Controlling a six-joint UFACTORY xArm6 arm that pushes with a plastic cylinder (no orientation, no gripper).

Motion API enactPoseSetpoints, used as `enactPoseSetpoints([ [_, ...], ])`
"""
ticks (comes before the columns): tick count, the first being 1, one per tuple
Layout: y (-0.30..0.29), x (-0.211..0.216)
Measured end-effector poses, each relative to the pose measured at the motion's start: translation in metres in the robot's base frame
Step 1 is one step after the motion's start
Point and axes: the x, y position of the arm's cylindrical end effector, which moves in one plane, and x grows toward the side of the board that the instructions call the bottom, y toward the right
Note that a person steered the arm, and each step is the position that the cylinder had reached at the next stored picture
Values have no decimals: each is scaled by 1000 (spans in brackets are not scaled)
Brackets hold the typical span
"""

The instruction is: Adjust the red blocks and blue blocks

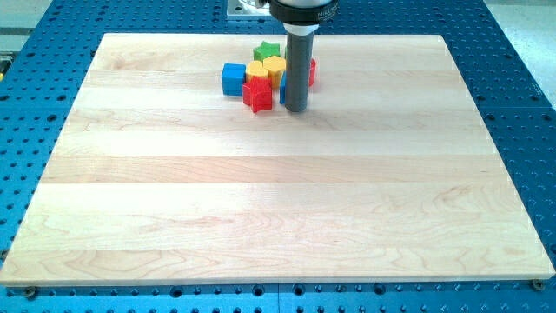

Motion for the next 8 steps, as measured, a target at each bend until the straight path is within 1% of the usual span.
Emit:
enactPoseSetpoints([
  [1, -14, 7],
  [2, -47, 29],
  [3, -71, 7],
  [4, -71, -9],
  [5, -73, -9],
  [6, -109, -2],
  [7, -109, -26],
  [8, -109, -33],
])
